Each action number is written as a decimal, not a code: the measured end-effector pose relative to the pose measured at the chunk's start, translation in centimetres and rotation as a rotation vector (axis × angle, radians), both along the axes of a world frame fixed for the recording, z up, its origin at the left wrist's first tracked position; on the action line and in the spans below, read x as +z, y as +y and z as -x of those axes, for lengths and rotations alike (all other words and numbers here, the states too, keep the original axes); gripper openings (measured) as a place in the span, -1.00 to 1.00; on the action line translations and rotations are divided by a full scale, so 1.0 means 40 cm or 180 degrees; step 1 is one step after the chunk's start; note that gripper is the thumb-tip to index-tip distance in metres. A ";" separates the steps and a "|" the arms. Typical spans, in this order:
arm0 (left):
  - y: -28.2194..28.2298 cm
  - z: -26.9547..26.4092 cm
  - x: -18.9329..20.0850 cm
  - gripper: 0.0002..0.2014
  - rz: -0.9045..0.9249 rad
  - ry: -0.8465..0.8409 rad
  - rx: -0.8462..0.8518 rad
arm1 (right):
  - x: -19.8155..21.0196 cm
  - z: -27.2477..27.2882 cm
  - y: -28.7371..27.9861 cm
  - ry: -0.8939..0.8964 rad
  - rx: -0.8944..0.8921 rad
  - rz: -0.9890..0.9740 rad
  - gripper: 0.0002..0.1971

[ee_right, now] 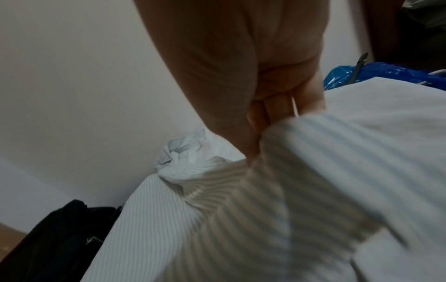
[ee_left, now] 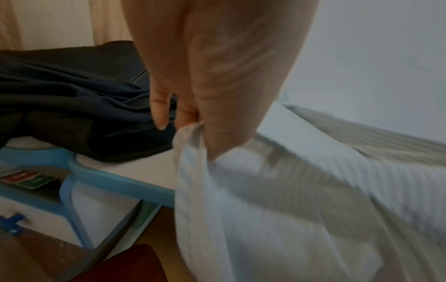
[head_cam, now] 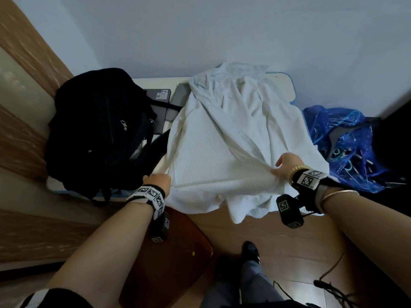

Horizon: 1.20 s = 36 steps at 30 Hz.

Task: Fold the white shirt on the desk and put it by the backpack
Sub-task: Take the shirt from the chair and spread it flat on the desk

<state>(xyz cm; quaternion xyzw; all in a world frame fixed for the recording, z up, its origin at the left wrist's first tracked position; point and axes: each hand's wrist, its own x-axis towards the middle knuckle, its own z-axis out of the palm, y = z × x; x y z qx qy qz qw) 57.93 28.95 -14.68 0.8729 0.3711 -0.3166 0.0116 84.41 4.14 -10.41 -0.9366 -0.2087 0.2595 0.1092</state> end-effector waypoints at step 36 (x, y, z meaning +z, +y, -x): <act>0.179 -0.710 0.109 -0.66 0.0454 -0.2197 0.1003 | -0.029 -0.480 0.379 0.0519 0.0901 -0.1173 -0.74</act>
